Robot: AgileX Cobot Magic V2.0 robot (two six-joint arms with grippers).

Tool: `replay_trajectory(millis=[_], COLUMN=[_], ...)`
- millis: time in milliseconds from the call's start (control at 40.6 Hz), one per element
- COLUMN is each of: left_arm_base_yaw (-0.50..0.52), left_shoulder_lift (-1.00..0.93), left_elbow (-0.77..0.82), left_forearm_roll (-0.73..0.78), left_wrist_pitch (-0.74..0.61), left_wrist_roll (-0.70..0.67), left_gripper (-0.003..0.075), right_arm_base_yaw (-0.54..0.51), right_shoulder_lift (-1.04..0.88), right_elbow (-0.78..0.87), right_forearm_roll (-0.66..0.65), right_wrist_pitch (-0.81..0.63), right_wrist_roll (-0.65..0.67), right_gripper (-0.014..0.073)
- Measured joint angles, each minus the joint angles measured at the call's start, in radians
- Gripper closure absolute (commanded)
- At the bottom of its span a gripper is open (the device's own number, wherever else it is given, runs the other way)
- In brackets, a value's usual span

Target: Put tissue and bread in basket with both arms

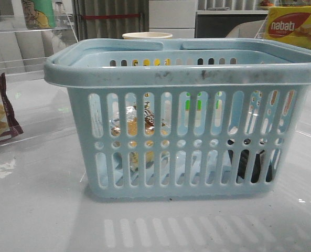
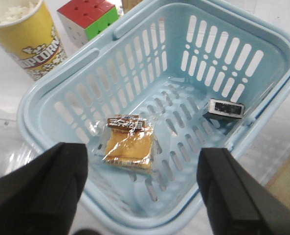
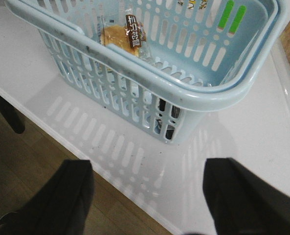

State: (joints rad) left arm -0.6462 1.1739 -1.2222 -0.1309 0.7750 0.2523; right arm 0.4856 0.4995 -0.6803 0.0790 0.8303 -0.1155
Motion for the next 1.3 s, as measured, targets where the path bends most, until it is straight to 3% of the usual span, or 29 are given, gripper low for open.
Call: replay_trajectory(millis=[418, 541, 689, 763, 1107, 1304], left_arm_base_yaw=[0.026, 0.028, 0.028, 0.028, 0.028, 0.028], left_shoulder_lift=[-0.380, -0.430, -0.434, -0.434, -0.434, -0.434], left_elbow=[0.323, 0.358, 0.358, 0.360, 0.360, 0.360], left_forearm_roll=[0.006, 0.006, 0.006, 0.006, 0.006, 0.006], left_wrist_pitch=[-0.008, -0.008, -0.008, -0.008, -0.008, -0.008], left_wrist_roll=[-0.005, -0.005, -0.005, -0.005, -0.005, -0.005], left_gripper=[0.0195, 0.0216, 0.0318, 0.0386, 0.0626, 0.0629], right_arm_base_yaw=[0.000, 0.000, 0.000, 0.000, 0.000, 0.000], right_shoulder_lift=[0.000, 0.000, 0.000, 0.000, 0.000, 0.000], right_elbow=[0.000, 0.000, 0.000, 0.000, 0.000, 0.000], right_forearm_roll=[-0.030, -0.038, -0.041, -0.041, -0.043, -0.043], right_wrist_pitch=[0.000, 0.000, 0.000, 0.000, 0.000, 0.000], right_wrist_roll=[-0.002, -0.002, -0.002, -0.002, -0.002, -0.002], right_gripper=[0.0046, 0.0203, 0.0461, 0.0548, 0.0538, 0.0538])
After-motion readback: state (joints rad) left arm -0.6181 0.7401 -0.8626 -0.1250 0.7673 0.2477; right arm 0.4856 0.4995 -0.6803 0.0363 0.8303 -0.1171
